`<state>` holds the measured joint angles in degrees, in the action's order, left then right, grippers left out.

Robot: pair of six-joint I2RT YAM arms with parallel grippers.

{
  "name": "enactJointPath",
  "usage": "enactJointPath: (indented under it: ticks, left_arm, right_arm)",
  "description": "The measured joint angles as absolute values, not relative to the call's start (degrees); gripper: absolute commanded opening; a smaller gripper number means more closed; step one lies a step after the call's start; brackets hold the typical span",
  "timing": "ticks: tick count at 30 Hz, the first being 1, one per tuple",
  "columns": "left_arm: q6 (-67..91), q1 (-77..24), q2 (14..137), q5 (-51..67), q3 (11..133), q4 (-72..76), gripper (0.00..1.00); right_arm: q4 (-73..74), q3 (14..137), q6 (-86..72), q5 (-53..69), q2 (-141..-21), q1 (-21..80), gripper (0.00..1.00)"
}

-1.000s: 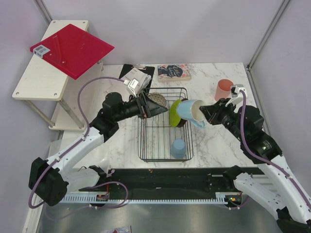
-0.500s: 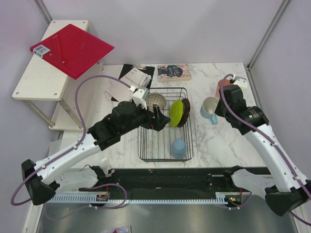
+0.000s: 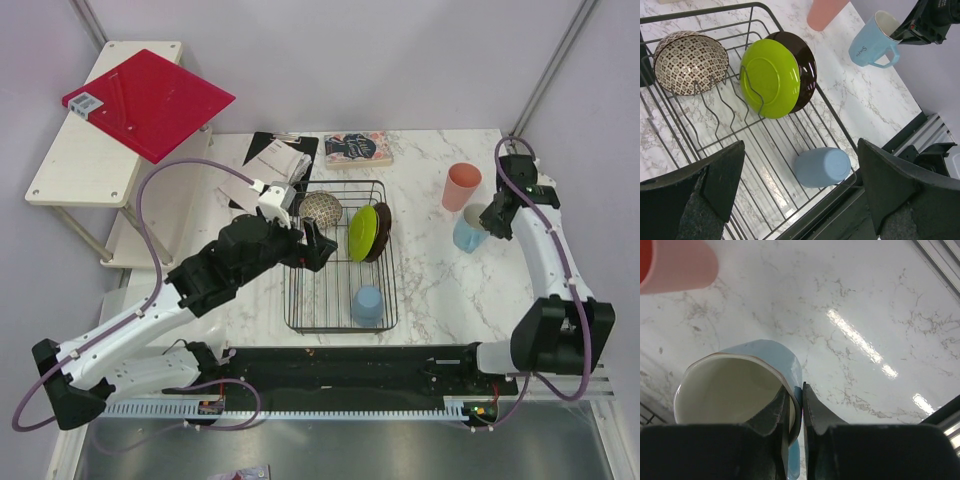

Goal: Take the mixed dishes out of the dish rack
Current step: Place the cup at the center of the board.

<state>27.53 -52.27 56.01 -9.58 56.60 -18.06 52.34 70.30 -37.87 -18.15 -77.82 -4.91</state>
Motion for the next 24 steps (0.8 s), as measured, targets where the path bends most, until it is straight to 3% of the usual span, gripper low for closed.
enactJointPath:
  ticks: [13, 24]
  left_arm:
    - [27.53, -52.60, 55.59, -10.41, 56.60, -21.12, 0.99]
    - [27.53, -54.43, 55.57, -11.33, 56.58, -21.34, 0.99]
  right_arm:
    - [50.52, 79.61, -40.34, -20.71, -96.99, -16.51, 0.00]
    - [40.58, 80.34, -40.49, -18.22, -99.63, -16.86, 0.00]
